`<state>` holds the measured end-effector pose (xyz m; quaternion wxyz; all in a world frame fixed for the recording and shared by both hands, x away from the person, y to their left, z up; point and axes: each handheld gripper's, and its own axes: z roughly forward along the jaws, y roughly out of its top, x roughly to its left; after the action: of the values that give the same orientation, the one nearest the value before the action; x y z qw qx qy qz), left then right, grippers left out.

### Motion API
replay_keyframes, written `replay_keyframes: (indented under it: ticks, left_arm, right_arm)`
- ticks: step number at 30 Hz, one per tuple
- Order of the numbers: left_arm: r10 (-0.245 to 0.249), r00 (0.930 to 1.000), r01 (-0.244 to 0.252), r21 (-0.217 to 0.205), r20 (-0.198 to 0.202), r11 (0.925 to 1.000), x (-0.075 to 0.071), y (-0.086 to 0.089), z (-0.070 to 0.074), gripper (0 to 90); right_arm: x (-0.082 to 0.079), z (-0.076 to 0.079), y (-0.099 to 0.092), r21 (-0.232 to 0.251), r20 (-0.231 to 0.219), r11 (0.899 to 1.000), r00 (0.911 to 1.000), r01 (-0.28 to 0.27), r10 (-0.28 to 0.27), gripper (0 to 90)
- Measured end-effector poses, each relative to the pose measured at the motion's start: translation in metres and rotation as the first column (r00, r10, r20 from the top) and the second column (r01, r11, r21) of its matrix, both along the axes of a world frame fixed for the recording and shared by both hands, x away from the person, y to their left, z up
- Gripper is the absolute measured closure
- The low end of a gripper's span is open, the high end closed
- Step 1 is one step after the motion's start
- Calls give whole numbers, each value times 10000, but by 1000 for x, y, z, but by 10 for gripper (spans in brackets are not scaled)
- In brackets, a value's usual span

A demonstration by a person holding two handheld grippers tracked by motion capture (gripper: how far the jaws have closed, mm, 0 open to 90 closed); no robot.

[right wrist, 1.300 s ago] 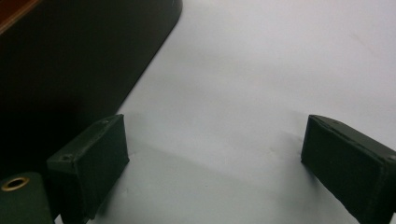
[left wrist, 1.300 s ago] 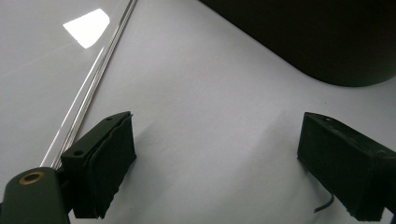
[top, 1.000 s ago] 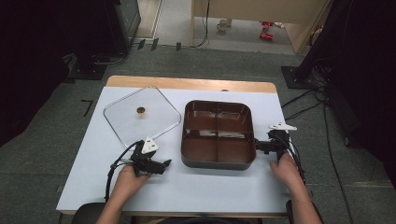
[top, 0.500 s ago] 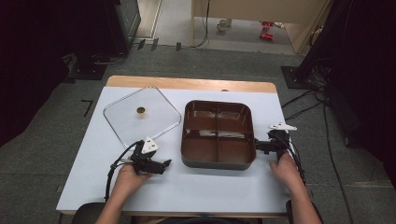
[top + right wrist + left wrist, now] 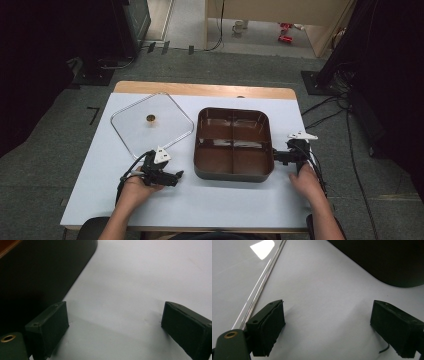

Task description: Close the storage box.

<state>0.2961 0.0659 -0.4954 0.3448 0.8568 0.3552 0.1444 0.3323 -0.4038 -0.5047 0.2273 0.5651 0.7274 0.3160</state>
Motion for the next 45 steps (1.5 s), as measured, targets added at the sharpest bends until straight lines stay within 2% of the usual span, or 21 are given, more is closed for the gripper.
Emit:
replay_keyframes:
  ticks: [7, 9, 19, 22, 33, 37, 45]
  left_arm:
    - [77, 9997, -74, 102, -211, 9999, 2, 0, 3, 159]
    - [96, 9991, -95, 34, -412, 9999, 4, 1, 5, 160]
    - [30, 9965, -27, 37, -832, 10000, 6, 1, 9, 160]
    - [25, 9969, -26, -19, -787, 10000, 6, 1, 11, 219]
    - [-145, 9955, 142, -29, -934, 9999, 5, 3, 18, 258]
    - [4, 9945, 3, 73, -1051, 10000, 6, 5, 19, 294]
    - [91, 9957, -111, -209, -922, 9997, 9, 12, 27, 317]
  right_arm:
    - [0, 0, 0, -1, 1, 10000, 10000, 0, 0, 66]
    - [0, 0, 0, 0, 0, 10000, 10000, 1, -1, 66]
    - [0, 0, 0, 2, -1, 10000, 10000, 2, -2, 67]
    - [0, 0, 0, 0, 3, 10000, 10000, 1, -1, 67]
    - [0, 0, 0, 1, 1, 10000, 10000, 1, -1, 67]
    - [0, 0, 0, 1, 0, 10000, 10000, 0, 0, 67]
    - [0, 0, 0, 0, 0, 10000, 10000, 2, -2, 67]
